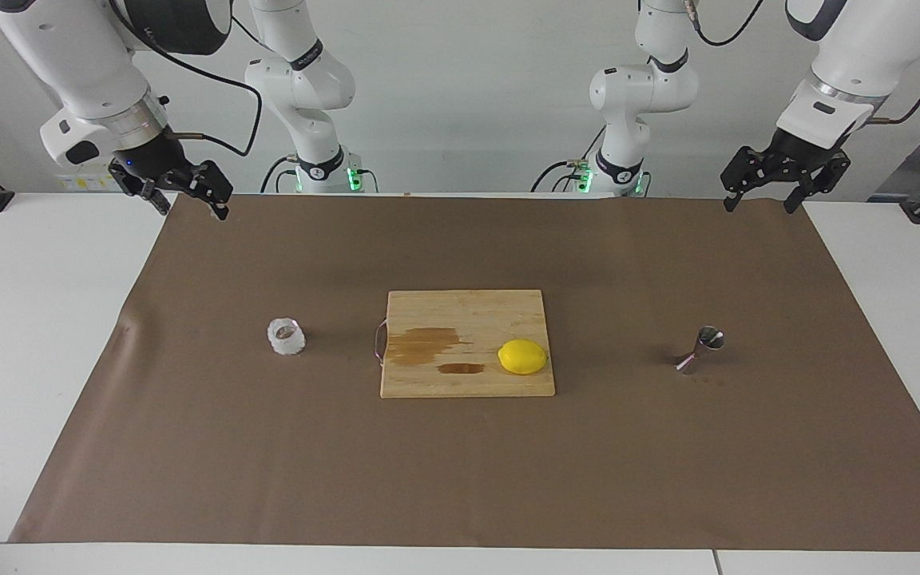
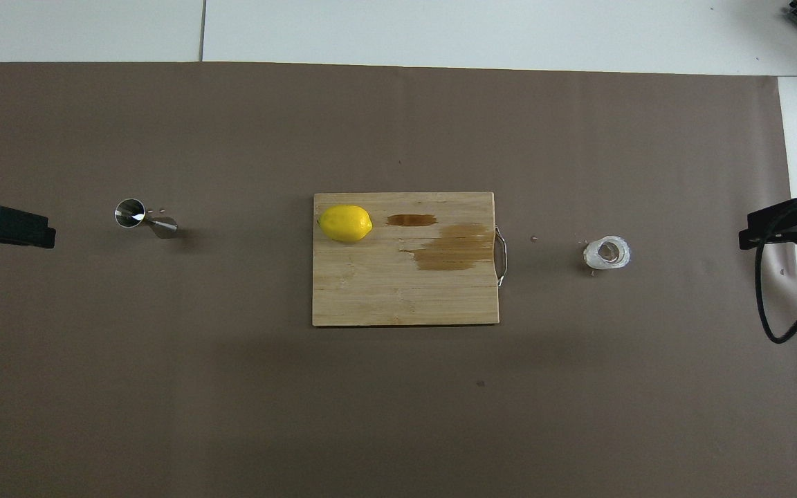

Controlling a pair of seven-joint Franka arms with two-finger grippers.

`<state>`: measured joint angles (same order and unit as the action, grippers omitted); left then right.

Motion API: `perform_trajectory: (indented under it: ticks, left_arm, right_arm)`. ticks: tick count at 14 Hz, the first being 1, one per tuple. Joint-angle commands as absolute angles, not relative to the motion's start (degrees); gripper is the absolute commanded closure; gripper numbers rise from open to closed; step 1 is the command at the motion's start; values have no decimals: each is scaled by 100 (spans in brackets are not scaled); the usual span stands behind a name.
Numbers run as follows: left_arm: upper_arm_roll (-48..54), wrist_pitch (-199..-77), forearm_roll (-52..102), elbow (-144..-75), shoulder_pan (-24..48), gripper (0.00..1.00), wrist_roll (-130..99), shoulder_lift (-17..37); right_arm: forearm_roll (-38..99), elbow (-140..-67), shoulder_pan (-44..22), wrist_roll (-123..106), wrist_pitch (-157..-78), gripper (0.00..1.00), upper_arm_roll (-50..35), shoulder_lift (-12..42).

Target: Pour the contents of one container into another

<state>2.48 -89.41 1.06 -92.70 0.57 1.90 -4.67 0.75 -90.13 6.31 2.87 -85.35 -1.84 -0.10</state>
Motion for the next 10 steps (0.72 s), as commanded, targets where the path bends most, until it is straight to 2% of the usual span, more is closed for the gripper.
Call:
perform_trajectory:
  ticks: [1, 10]
  left_arm:
    - [255, -9079, 123, -9510, 44, 0, 272, -659]
    - [246, -9087, 132, -9676, 44, 0, 255, -747]
  right_arm:
    - [167, -8965, 677, 308, -8437, 0, -211, -26]
    - [167, -8974, 677, 308, -8429, 0, -211, -26]
